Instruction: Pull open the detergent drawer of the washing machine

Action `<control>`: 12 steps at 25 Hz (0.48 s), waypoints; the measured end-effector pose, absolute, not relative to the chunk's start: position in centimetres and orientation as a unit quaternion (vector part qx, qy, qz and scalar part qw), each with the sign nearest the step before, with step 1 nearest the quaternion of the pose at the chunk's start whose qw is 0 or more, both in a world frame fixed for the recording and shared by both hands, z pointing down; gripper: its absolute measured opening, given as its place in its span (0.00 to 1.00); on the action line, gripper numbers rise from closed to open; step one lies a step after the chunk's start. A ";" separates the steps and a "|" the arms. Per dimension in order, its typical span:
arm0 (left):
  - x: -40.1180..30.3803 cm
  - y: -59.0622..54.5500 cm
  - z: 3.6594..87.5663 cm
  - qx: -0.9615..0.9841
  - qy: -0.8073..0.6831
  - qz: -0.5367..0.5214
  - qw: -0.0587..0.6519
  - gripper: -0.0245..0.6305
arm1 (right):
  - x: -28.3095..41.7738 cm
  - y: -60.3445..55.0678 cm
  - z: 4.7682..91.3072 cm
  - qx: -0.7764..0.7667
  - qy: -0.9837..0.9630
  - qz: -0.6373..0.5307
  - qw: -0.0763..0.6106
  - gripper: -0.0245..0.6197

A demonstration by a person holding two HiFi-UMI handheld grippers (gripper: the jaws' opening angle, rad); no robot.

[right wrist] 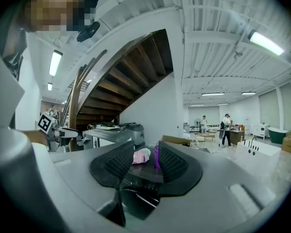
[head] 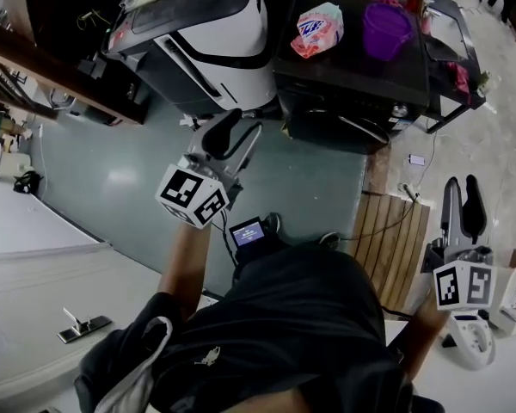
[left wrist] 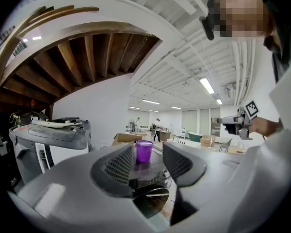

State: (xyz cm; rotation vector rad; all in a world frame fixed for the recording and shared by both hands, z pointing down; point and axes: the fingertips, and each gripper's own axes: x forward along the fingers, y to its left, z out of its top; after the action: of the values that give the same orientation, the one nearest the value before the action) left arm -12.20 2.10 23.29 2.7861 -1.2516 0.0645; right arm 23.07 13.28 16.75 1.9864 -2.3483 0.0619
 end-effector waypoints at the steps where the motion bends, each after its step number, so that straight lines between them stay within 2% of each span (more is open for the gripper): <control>1: -11.5 2.4 23.3 0.909 -0.413 0.023 0.043 0.39 | 23.8 13.3 16.9 0.641 -0.767 0.021 0.031 0.26; 12: -5.6 3.9 24.1 0.899 -0.435 0.033 0.050 0.39 | 29.8 13.7 17.9 0.615 -0.788 0.029 0.019 0.26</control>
State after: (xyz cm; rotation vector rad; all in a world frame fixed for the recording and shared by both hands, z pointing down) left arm -5.55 3.90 24.07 2.7361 -1.3234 0.1019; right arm 29.75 13.70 17.87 1.9097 -2.4455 0.0913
